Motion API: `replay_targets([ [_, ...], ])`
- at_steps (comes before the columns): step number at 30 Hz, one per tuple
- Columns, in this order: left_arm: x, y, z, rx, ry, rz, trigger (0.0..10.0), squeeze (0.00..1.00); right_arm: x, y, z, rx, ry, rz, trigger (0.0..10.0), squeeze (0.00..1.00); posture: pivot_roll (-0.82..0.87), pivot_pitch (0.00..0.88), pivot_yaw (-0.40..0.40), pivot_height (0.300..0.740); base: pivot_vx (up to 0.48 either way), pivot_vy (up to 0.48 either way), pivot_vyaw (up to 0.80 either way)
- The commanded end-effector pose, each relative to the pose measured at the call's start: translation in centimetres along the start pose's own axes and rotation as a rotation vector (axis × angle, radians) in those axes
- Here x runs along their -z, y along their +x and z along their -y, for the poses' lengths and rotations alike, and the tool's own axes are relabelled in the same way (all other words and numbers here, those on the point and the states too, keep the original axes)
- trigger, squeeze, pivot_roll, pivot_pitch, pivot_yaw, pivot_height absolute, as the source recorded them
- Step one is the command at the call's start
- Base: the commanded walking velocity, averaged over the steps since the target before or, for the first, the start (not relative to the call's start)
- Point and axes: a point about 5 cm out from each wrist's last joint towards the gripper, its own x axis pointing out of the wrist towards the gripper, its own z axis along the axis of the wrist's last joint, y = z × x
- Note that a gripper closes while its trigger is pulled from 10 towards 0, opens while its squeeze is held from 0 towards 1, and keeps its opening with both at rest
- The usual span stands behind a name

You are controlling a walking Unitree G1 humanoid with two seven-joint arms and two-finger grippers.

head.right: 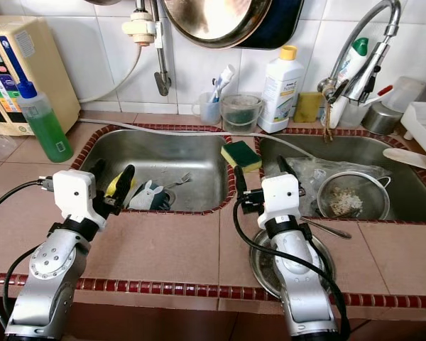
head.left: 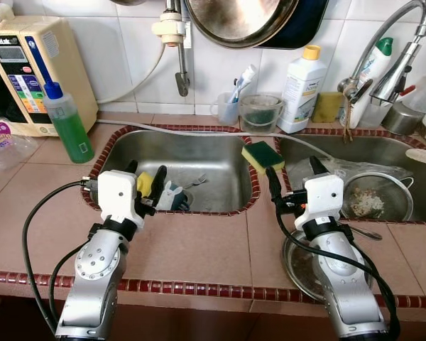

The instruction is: Kitchen organization

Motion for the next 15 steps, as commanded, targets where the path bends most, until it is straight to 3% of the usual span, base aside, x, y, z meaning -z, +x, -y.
replay_targets([
  [1,-0.47,0.34,0.31,0.009,-0.003,0.015,10.0,0.0,-0.32,0.11,0.46,0.007,-0.01,0.011,10.0,0.0,-0.1,0.02,0.025,0.74,0.0,-0.435,0.0],
  [15,-0.67,0.09,0.18,0.004,-0.009,0.018,10.0,0.0,-0.28,0.13,0.1,-0.01,-0.007,0.009,10.0,0.0,-0.08,0.027,0.019,0.74,0.0,-0.407,0.0],
])
